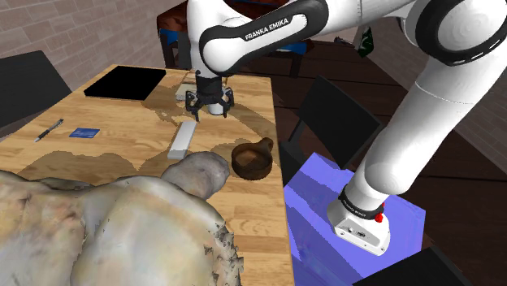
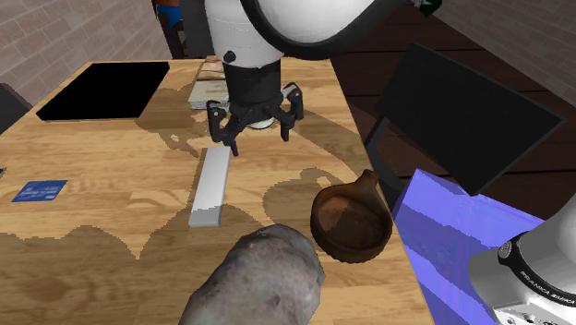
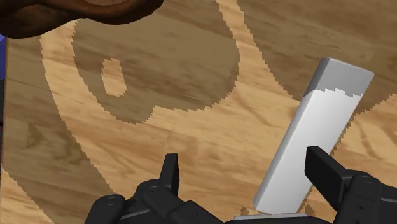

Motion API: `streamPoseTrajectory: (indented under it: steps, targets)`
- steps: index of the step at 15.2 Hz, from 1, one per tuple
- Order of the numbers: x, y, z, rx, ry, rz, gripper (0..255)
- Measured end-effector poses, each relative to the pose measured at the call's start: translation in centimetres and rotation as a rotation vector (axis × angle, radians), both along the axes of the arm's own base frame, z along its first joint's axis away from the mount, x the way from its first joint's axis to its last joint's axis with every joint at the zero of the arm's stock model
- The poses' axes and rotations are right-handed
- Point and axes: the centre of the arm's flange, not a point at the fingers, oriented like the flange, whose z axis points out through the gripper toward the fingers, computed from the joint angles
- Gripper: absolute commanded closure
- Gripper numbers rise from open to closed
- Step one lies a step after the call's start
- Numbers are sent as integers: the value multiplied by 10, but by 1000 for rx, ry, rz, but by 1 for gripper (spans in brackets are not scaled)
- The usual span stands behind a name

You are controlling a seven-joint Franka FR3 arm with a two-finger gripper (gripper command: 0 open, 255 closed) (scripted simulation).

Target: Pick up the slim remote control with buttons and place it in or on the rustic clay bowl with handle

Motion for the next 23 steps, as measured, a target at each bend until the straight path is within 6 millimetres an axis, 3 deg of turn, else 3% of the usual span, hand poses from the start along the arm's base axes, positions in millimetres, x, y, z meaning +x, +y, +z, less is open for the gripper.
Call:
streamPoseTrajectory:
  steps: [9, 18, 23]
  targets:
    - [89, 50, -62, 38, 23, -152, 0]
    - [99, 57, -106, 42, 27, -173, 0]
    - [98, 57, -110, 43, 26, -173, 0]
